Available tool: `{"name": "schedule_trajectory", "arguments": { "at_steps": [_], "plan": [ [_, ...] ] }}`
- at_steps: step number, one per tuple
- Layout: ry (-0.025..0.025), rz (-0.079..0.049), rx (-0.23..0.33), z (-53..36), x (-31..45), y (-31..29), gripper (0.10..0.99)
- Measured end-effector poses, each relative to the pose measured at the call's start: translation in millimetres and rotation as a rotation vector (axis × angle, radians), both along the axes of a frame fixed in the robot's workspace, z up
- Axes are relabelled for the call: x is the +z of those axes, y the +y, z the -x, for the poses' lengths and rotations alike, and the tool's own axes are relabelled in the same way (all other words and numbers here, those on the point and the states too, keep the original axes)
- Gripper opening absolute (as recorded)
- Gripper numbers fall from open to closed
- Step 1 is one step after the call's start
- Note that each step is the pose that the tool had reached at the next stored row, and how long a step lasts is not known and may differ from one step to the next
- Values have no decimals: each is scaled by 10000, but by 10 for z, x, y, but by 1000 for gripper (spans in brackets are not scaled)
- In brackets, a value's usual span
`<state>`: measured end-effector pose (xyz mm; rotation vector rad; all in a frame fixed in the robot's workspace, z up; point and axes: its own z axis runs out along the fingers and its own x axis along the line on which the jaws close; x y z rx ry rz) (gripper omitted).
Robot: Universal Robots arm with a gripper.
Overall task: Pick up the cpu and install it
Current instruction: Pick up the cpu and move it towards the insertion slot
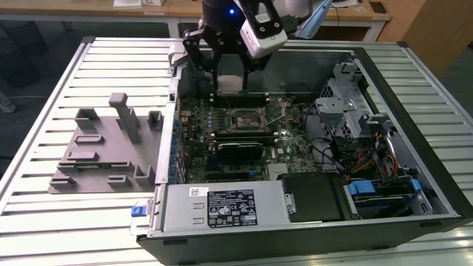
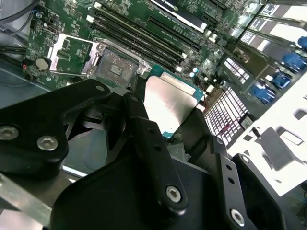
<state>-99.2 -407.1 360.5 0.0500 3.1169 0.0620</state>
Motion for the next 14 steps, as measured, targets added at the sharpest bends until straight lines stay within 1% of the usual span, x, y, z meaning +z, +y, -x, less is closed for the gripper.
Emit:
{"name": "schedule_trajectory", "arguments": {
  "at_steps": [14],
  "plan": [
    [8,2,0,-98,-173,0,541]
  ]
}}
